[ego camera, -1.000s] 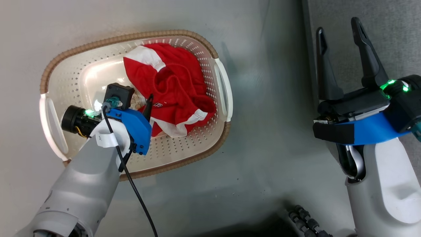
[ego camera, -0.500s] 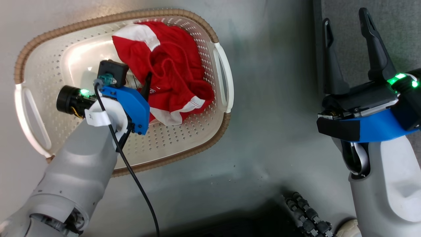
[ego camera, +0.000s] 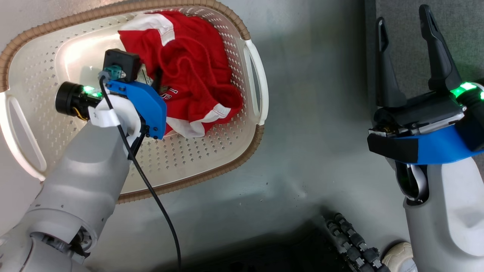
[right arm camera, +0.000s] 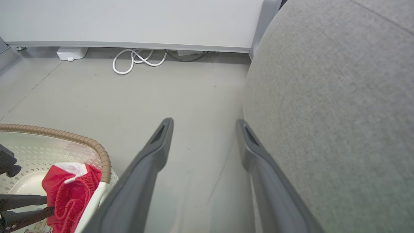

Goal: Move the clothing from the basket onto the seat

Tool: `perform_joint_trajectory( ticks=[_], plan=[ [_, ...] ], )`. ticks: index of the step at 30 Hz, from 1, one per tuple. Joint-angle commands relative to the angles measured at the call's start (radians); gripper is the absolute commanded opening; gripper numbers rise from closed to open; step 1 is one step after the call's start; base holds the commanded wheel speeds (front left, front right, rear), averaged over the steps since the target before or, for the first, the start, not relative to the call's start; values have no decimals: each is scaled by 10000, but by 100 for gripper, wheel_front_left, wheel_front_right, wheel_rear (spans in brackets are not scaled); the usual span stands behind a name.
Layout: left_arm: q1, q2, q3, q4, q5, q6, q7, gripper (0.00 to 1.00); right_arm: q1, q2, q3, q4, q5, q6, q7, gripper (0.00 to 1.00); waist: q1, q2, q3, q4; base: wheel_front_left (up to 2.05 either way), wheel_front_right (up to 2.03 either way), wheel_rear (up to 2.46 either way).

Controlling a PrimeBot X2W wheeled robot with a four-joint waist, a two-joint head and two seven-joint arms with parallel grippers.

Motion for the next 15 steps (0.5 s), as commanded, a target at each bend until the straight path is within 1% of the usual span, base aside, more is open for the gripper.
perform_joint_trajectory(
  ticks=[1,8,15],
  plan=[
    [-232,-7,-46,26,-91,-12,29,0,-8,-31,-1,-52,-39,1,-34,100,0,0,-3,-1,0,0,0],
    [-261,-48,-375,127,-304,-12,-65,0,-69,2,-3,-8,-44,1,-34,100,0,0,-80,-4,0,0,0],
    [-140,-70,-736,-83,-616,-12,-264,0,-67,10,-47,112,9,1,-34,100,0,0,-307,74,0,0,0]
  ],
)
